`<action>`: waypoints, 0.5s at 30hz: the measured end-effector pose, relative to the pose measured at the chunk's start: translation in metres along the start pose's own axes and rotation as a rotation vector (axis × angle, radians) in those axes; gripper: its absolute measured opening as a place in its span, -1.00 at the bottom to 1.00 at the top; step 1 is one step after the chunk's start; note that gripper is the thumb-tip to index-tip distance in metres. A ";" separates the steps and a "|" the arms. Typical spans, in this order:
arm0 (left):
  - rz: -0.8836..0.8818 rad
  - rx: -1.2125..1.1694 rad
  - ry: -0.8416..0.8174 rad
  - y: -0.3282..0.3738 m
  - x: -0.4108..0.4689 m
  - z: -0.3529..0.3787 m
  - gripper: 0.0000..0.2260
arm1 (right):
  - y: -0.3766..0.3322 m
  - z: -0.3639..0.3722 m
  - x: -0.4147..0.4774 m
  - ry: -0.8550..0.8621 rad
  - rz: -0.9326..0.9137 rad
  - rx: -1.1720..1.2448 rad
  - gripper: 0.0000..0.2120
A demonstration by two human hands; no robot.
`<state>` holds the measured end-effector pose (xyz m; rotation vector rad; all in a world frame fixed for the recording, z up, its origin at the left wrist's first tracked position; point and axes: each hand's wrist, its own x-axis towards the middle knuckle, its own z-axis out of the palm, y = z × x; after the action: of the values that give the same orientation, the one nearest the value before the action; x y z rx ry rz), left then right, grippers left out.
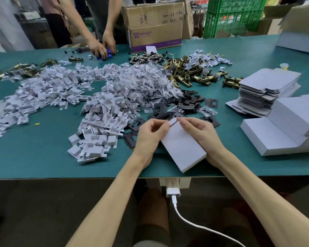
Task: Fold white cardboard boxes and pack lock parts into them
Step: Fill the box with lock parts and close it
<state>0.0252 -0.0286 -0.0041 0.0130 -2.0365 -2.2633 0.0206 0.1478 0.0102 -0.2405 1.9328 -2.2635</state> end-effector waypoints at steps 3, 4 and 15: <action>-0.055 -0.069 0.081 -0.001 0.002 0.000 -0.89 | 0.000 -0.002 0.000 -0.137 0.036 0.014 -0.75; -0.072 -0.090 0.098 -0.001 0.002 0.000 -0.90 | 0.000 -0.003 0.000 -0.158 0.035 -0.005 -0.70; -0.069 -0.156 0.029 0.000 0.003 -0.002 -0.83 | -0.001 -0.003 -0.002 0.018 0.003 -0.032 -0.90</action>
<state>0.0225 -0.0308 -0.0039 0.1053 -1.8684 -2.4419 0.0220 0.1511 0.0104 -0.2209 1.9787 -2.2414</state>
